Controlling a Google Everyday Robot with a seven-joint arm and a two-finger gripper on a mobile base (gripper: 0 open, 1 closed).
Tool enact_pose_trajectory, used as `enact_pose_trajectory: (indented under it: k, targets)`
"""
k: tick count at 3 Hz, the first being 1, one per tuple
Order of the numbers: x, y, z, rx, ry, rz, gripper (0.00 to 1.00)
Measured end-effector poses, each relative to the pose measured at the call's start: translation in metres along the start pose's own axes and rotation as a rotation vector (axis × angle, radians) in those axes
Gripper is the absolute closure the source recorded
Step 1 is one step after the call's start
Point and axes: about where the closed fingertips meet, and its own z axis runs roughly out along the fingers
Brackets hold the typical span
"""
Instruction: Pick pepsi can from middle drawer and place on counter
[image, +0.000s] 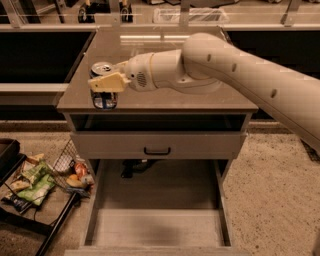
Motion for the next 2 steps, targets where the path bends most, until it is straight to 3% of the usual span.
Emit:
enact_pose_trajectory:
  k: [1, 2]
  targets:
    - [0.003, -0.031, 0.041, 0.052, 0.067, -0.019, 1.00]
    - [-0.012, -0.084, 0.040, 0.142, 0.124, -0.022, 1.00]
